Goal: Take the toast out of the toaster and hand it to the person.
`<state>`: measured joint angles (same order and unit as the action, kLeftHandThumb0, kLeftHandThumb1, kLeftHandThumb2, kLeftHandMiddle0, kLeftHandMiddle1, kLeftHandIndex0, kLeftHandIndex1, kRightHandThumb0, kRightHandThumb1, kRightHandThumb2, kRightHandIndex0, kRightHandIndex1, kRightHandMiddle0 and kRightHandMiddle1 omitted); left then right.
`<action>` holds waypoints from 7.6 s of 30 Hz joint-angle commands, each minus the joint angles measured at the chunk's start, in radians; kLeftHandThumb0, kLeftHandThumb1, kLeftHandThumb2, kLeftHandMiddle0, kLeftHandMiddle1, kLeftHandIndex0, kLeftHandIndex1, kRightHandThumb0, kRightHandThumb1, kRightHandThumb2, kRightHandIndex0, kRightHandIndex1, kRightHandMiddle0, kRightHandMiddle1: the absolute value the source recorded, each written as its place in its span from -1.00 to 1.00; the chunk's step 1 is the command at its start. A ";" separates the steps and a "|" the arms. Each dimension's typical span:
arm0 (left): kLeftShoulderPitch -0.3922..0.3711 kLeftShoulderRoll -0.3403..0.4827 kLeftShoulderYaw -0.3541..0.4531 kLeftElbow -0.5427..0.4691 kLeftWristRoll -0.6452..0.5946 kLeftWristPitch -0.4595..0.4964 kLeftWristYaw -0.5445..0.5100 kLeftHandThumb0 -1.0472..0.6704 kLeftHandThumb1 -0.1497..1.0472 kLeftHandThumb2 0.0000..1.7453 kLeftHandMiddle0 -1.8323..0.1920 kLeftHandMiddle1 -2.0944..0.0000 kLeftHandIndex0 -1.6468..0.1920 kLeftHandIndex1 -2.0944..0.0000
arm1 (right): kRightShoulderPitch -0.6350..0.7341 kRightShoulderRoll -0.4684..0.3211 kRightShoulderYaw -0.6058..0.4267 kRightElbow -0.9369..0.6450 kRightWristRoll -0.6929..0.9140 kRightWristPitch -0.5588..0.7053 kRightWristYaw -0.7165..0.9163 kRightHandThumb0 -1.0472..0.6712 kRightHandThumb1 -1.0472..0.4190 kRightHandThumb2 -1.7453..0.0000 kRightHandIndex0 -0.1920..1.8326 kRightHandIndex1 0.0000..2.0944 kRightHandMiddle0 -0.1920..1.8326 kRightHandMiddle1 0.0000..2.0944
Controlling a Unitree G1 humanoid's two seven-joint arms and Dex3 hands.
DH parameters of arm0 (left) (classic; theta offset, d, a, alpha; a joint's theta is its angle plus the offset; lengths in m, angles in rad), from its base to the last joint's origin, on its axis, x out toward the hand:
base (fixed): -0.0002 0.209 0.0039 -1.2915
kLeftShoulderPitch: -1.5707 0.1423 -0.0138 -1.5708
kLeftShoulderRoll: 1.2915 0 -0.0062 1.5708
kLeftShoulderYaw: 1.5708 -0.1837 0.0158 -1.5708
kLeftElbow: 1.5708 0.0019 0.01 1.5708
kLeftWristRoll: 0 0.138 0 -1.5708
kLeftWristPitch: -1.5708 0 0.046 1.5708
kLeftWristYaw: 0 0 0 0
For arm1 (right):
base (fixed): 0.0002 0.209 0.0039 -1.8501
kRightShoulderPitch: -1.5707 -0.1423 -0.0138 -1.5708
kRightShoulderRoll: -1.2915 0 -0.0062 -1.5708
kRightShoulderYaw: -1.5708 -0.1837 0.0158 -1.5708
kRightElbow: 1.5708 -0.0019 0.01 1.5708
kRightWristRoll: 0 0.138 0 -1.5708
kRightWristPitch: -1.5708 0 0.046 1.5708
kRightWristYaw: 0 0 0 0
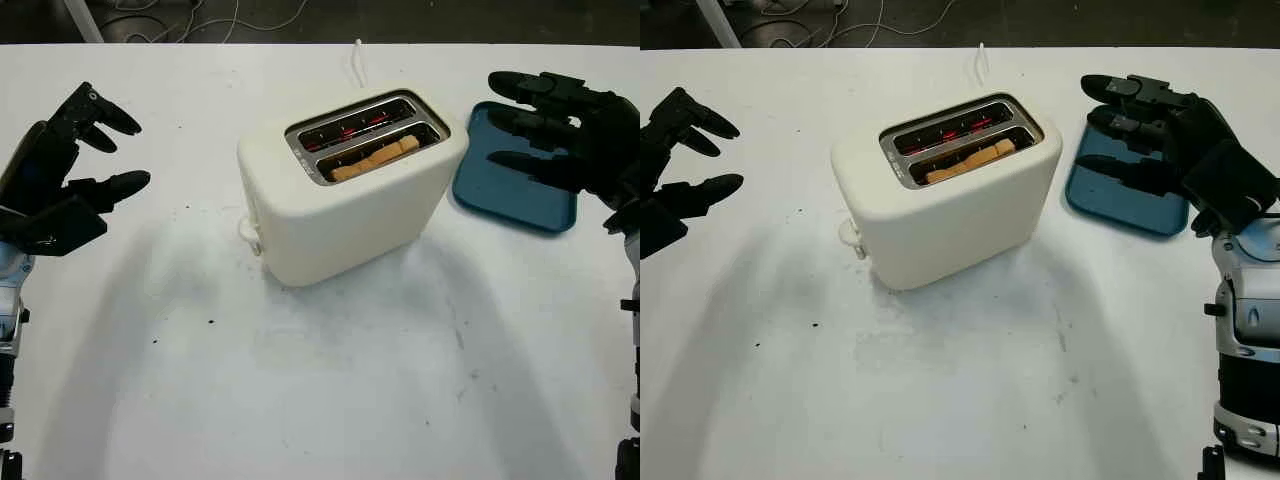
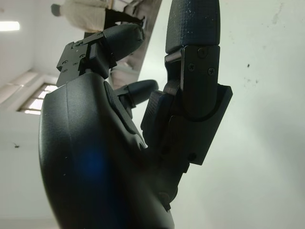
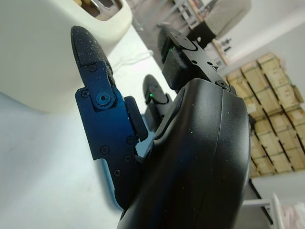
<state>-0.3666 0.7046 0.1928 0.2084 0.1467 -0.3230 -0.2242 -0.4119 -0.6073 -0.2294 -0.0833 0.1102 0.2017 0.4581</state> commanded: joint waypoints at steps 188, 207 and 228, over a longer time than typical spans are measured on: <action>0.018 -0.005 0.009 -0.025 -0.026 0.023 -0.006 -1.00 0.79 -0.53 0.81 -0.62 0.79 -0.47 | 0.003 -0.005 -0.004 -0.003 0.012 -0.006 0.006 -0.50 -0.67 1.00 -0.27 -1.00 -0.30 -1.00; 0.020 -0.006 0.008 -0.028 -0.020 0.022 0.000 -1.00 0.79 -0.52 0.81 -0.62 0.79 -0.46 | 0.005 -0.005 -0.006 -0.007 0.008 -0.002 0.006 -0.51 -0.67 1.00 -0.28 -1.00 -0.30 -1.00; 0.021 -0.005 0.008 -0.033 -0.021 0.023 -0.003 -1.00 0.79 -0.52 0.81 -0.63 0.79 -0.47 | 0.003 -0.005 -0.005 -0.004 0.012 -0.003 0.011 -0.51 -0.67 1.00 -0.29 -1.00 -0.31 -1.00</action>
<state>-0.3613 0.7046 0.1944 0.1852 0.1252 -0.3041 -0.2275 -0.4119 -0.6073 -0.2293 -0.0820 0.1107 0.2017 0.4676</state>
